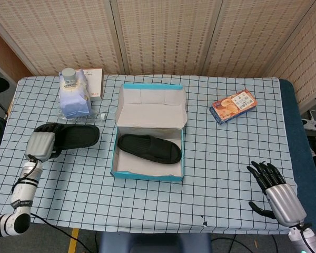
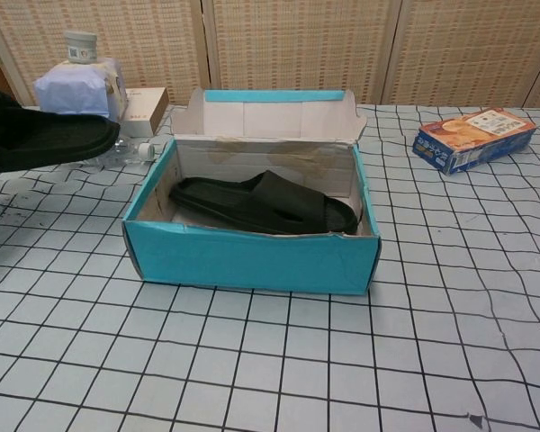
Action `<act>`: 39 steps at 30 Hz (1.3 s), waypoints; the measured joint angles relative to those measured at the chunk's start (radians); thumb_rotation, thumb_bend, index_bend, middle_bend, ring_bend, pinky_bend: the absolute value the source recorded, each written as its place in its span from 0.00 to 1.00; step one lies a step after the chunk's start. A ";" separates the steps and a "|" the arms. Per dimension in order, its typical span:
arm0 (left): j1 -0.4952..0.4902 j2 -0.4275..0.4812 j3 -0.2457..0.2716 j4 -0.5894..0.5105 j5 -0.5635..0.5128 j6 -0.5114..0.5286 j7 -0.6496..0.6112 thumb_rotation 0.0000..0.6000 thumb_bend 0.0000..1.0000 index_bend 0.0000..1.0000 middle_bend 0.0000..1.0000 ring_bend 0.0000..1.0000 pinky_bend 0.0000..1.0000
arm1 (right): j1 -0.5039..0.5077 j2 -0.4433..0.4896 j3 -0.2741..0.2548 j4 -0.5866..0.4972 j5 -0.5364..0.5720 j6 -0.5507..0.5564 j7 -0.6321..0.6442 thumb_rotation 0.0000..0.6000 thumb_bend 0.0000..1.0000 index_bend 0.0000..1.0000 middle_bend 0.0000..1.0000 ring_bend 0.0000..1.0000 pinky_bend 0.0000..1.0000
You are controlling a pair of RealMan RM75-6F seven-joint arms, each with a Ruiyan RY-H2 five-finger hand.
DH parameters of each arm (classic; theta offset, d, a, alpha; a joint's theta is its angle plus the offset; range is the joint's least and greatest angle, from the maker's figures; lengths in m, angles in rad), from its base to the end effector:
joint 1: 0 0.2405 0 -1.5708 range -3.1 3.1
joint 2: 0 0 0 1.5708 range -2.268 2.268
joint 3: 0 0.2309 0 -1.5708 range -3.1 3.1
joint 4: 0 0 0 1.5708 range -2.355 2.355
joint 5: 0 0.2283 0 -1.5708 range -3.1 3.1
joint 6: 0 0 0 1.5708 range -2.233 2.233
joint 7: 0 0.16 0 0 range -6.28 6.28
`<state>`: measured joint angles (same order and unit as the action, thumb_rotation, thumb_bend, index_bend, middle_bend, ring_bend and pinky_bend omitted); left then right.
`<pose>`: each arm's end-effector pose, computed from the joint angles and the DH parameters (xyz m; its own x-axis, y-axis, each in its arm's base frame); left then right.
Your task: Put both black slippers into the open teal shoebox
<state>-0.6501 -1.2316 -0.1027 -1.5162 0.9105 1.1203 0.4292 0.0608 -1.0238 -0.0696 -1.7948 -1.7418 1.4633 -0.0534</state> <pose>-0.2391 0.3617 0.0885 0.6189 0.1345 0.7739 0.7827 -0.0230 -0.6220 -0.2458 -0.1554 0.1104 0.3869 -0.1414 0.9112 -0.9099 -0.2193 0.3523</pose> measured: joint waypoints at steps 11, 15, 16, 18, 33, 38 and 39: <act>-0.001 0.123 -0.074 -0.246 0.055 0.044 -0.011 1.00 0.46 0.46 0.58 0.55 0.57 | 0.016 -0.028 0.002 0.024 0.020 -0.032 0.010 0.96 0.14 0.00 0.00 0.00 0.00; -0.012 0.146 -0.090 -0.369 0.056 0.035 -0.005 1.00 0.46 0.47 0.60 0.57 0.59 | 0.021 -0.031 0.001 0.036 0.021 -0.039 0.029 0.96 0.14 0.00 0.00 0.00 0.00; -0.018 0.148 -0.092 -0.407 0.052 0.033 0.007 1.00 0.46 0.47 0.60 0.57 0.59 | 0.022 -0.030 0.000 0.041 0.022 -0.040 0.036 0.96 0.14 0.00 0.00 0.00 0.00; -0.029 0.145 -0.093 -0.455 0.046 0.033 0.038 1.00 0.46 0.47 0.60 0.57 0.59 | 0.025 -0.028 0.000 0.046 0.021 -0.040 0.049 0.96 0.14 0.00 0.00 0.00 0.00; -0.252 -0.109 -0.092 -0.579 -0.192 0.072 0.468 1.00 0.46 0.48 0.62 0.61 0.63 | 0.036 -0.011 -0.014 0.067 -0.005 -0.033 0.116 0.96 0.14 0.00 0.00 0.00 0.00; -0.328 -0.156 -0.127 -0.589 -0.337 0.093 0.533 1.00 0.46 0.48 0.62 0.61 0.64 | 0.041 -0.006 -0.016 0.072 0.000 -0.037 0.132 0.96 0.14 0.00 0.00 0.00 0.00; -0.342 -0.159 -0.134 -0.592 -0.366 0.097 0.544 1.00 0.46 0.48 0.63 0.62 0.64 | 0.041 -0.006 -0.016 0.073 0.000 -0.037 0.134 0.96 0.14 0.00 0.00 0.00 0.00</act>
<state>-0.9925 -1.3908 -0.2364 -2.1080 0.5441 1.2169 0.9735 0.1019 -1.0294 -0.0854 -1.7221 -1.7415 1.4268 0.0801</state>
